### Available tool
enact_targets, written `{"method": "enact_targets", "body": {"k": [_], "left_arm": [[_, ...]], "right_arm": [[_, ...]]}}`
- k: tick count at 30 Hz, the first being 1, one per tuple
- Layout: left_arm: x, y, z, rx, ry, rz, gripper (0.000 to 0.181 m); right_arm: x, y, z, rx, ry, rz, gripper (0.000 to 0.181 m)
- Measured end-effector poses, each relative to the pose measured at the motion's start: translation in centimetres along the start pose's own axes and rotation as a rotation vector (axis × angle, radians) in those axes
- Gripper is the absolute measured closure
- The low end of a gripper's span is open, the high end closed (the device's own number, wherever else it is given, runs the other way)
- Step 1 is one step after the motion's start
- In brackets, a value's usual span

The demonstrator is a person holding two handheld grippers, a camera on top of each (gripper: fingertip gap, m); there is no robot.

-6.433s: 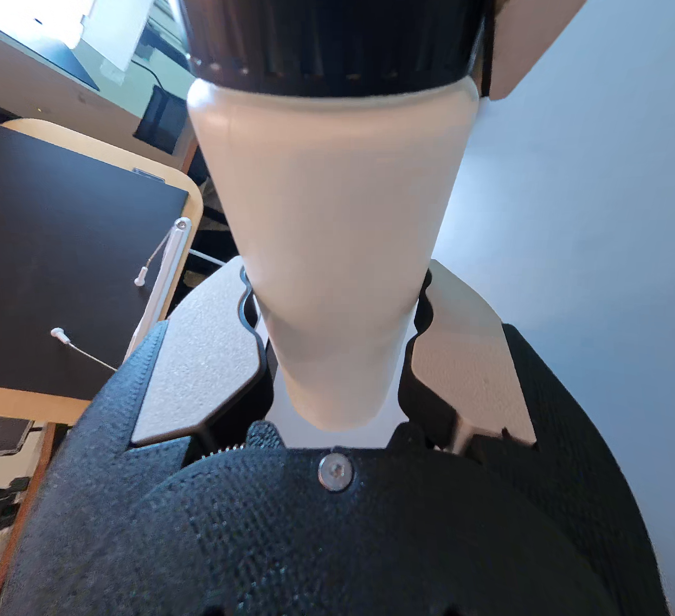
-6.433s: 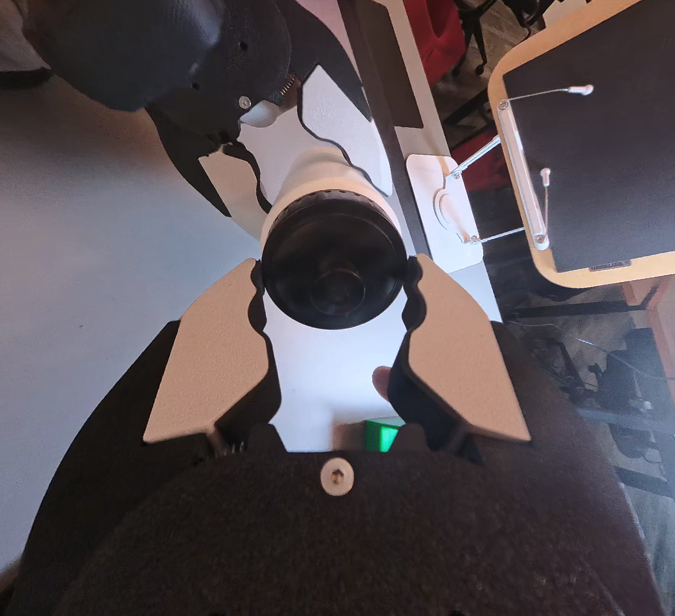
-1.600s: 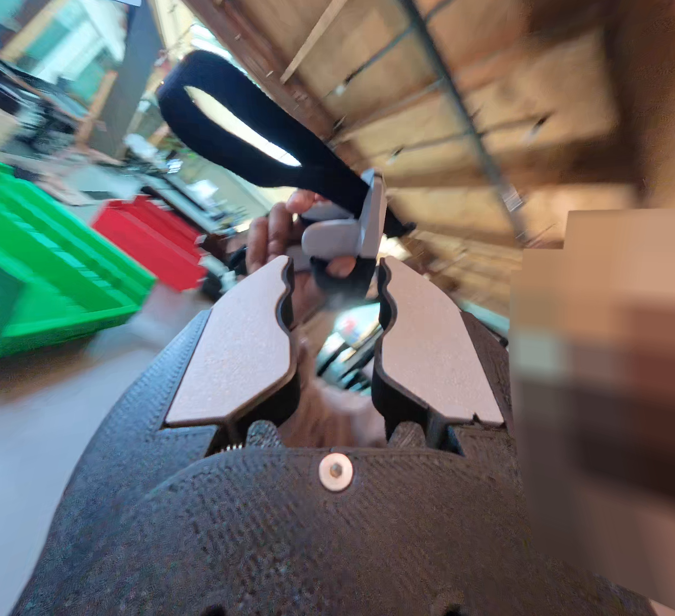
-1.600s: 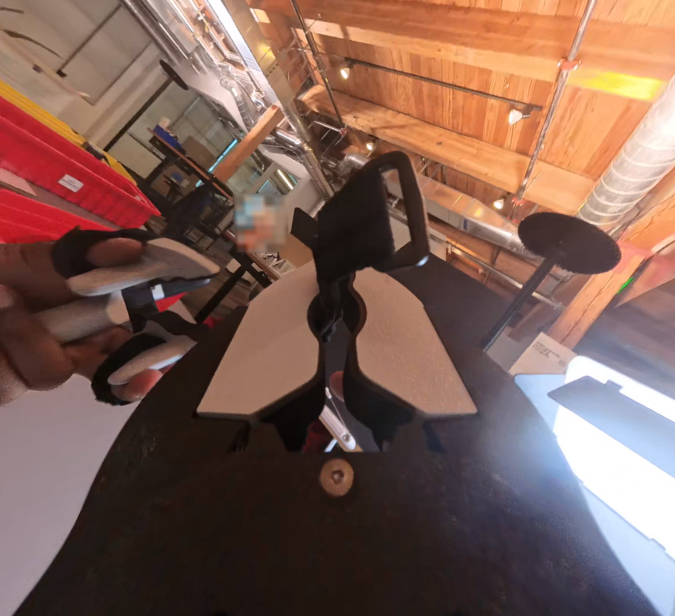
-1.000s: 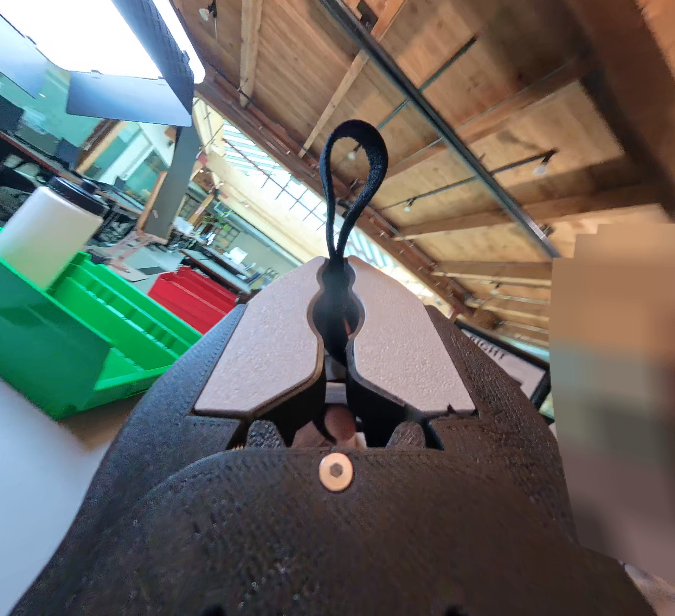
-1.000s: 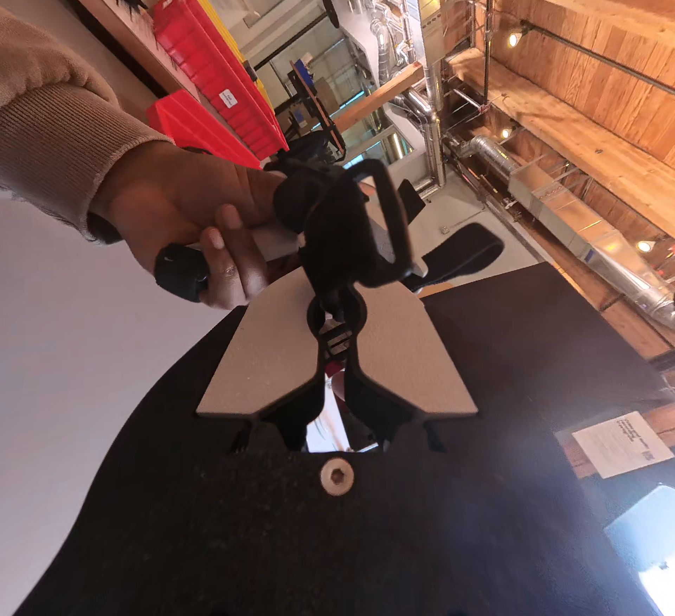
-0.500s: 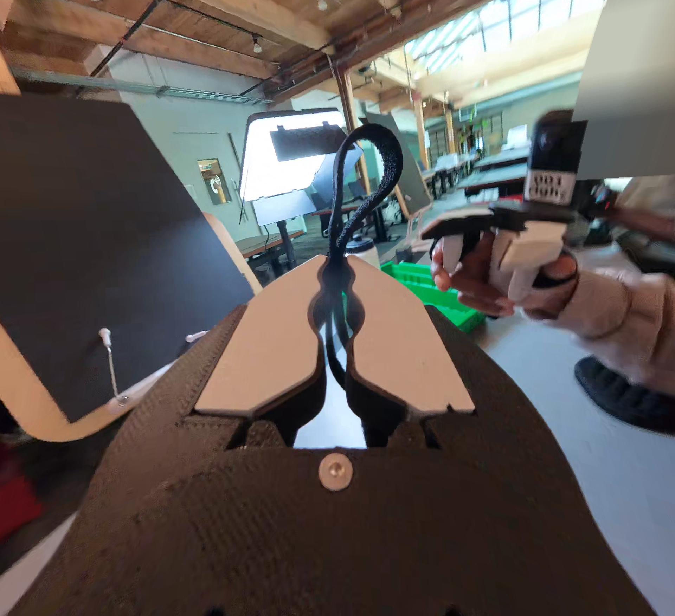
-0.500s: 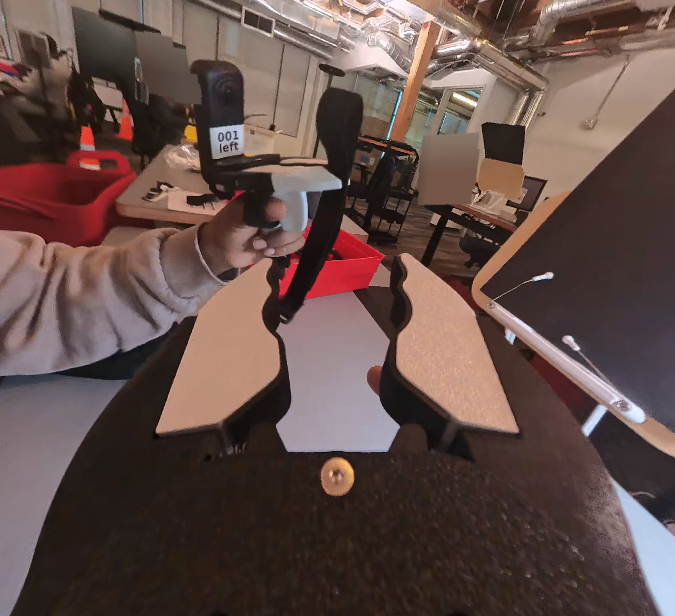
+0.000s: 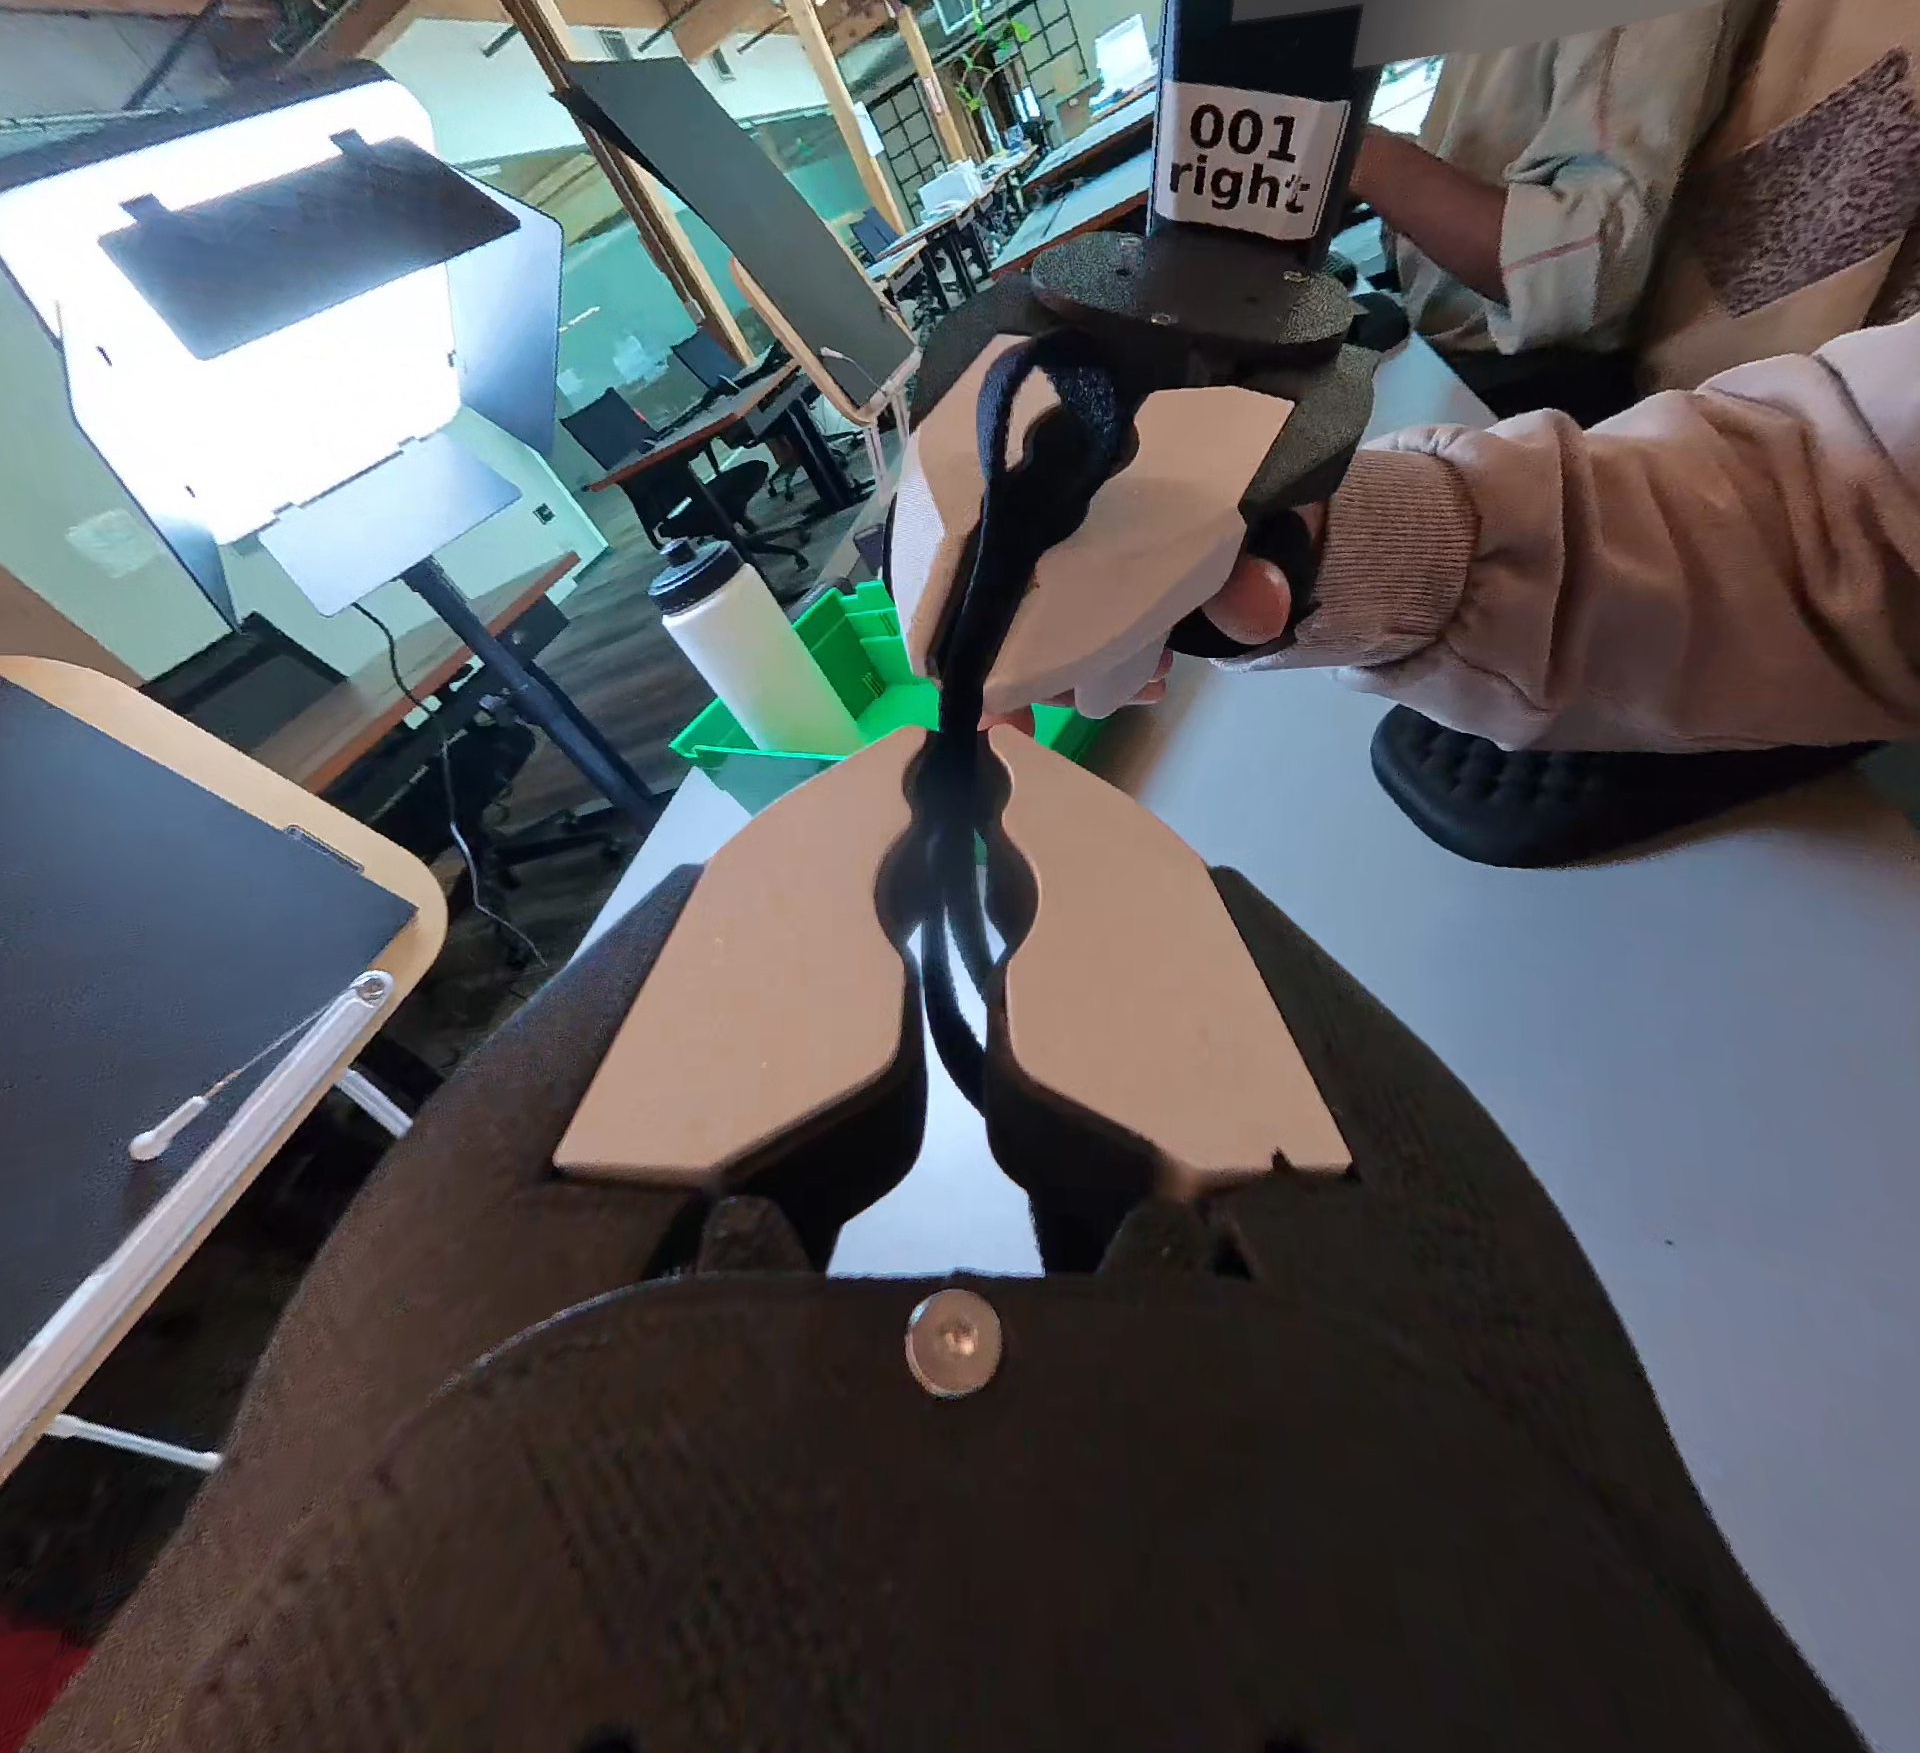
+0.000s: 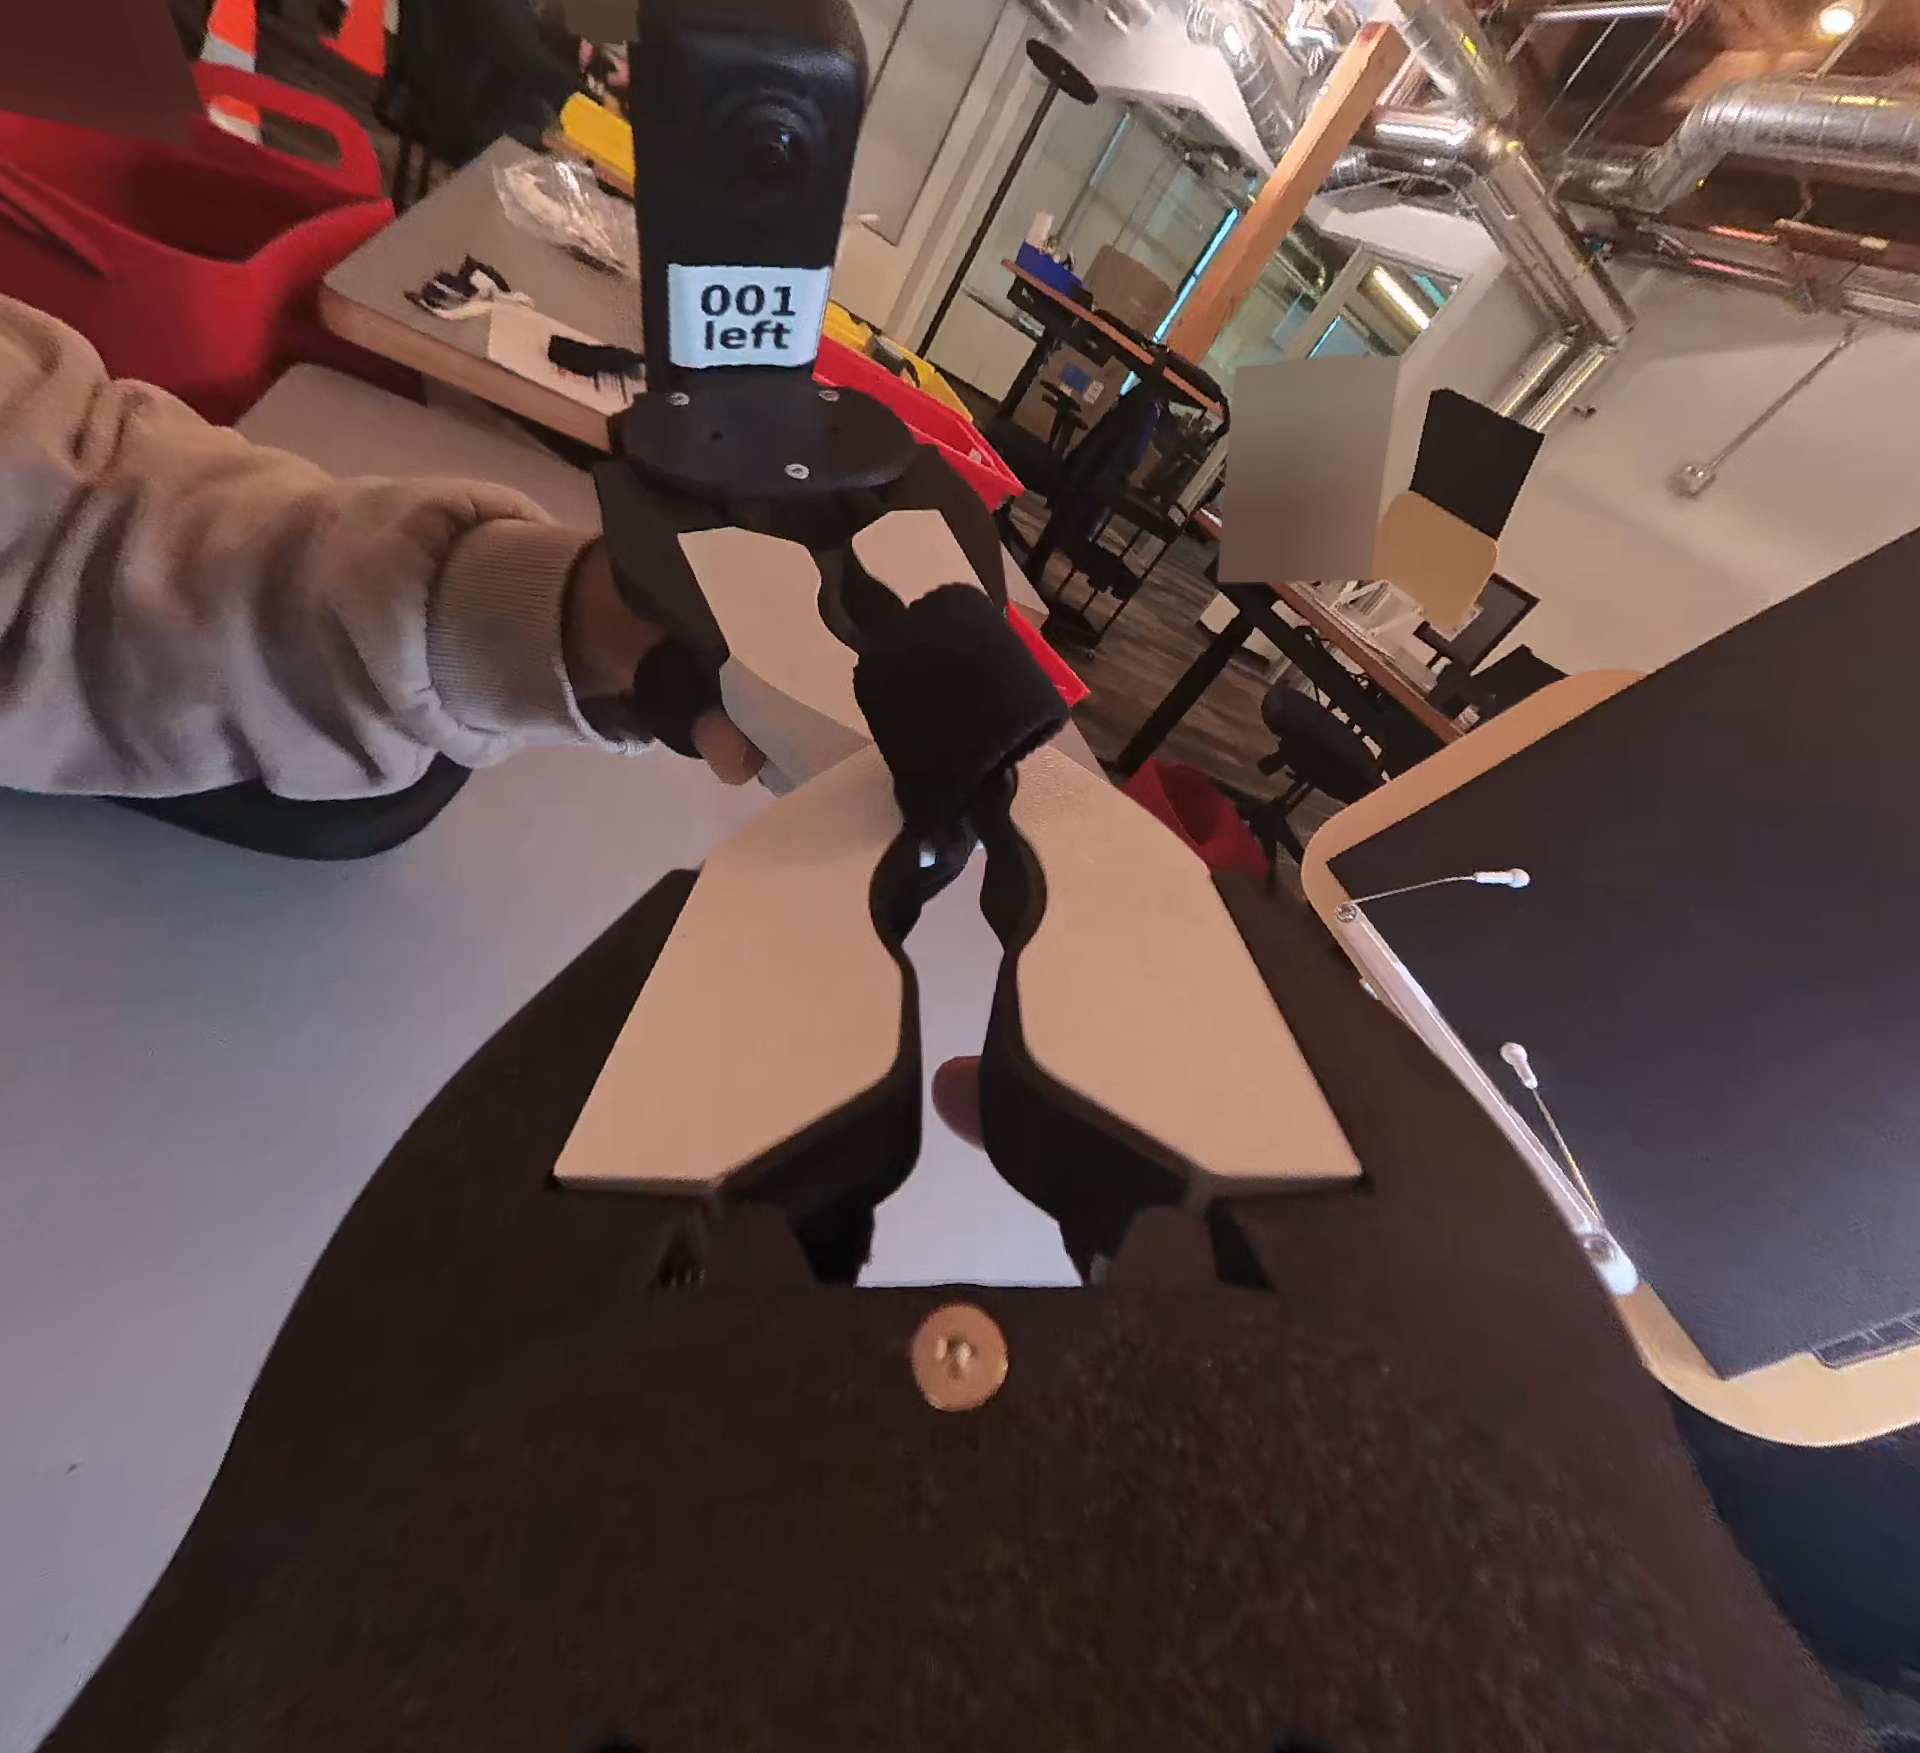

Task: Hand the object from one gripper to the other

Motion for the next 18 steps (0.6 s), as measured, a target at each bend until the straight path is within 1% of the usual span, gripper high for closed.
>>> {"method": "enact_targets", "body": {"k": [2,3,5,6,8,11,14,16,17,18], "left_arm": [[0.1,0.2,0.1,0.006,0.006,-0.04,0.175],[0.2,0.4,0.1,-0.01,0.012,-0.062,0.172],[0.2,0.9,0.0,-0.039,0.004,-0.123,0.153],[0.1,1.2,-0.1,-0.021,-0.015,-0.185,0.144],[0.0,1.7,-0.4,0.07,-0.093,-0.37,0.133],[0.6,2.4,0.0,0.281,-0.241,-0.739,0.139],[2.9,2.2,2.2,0.539,-0.43,-1.166,0.137],[4.6,1.7,4.0,0.619,-0.528,-1.386,0.13],[5.2,1.5,4.6,0.622,-0.568,-1.452,0.124],[5.5,1.5,4.8,0.613,-0.61,-1.484,0.124]], "right_arm": [[0.1,0.0,0.1,0.009,0.021,-0.009,0.175],[0.2,-0.1,0.1,0.023,0.031,-0.013,0.175],[0.3,-0.4,-0.1,0.067,0.046,-0.018,0.175],[0.3,-0.7,-0.3,0.091,0.052,-0.017,0.175],[0.4,-1.4,-0.9,0.171,0.053,-0.03,0.175],[0.3,-2.3,-2.0,0.328,0.04,-0.065,0.175],[-0.2,-2.5,-2.8,0.436,-0.029,-0.11,0.175],[-0.7,-2.1,-2.9,0.45,-0.06,-0.162,0.175],[-0.9,-1.7,-2.7,0.421,-0.063,-0.193,0.175],[-1.0,-1.2,-2.4,0.383,-0.055,-0.222,0.175]]}}
Point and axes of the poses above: each gripper's, where its closed fingertips meet, z out along the fingers, x out of its underside, y = z × x across the jaws, the point moved 10 cm from there along -z, back along the fingers, and after that the axes turned 8 degrees about -z, right-handed, at the moved point
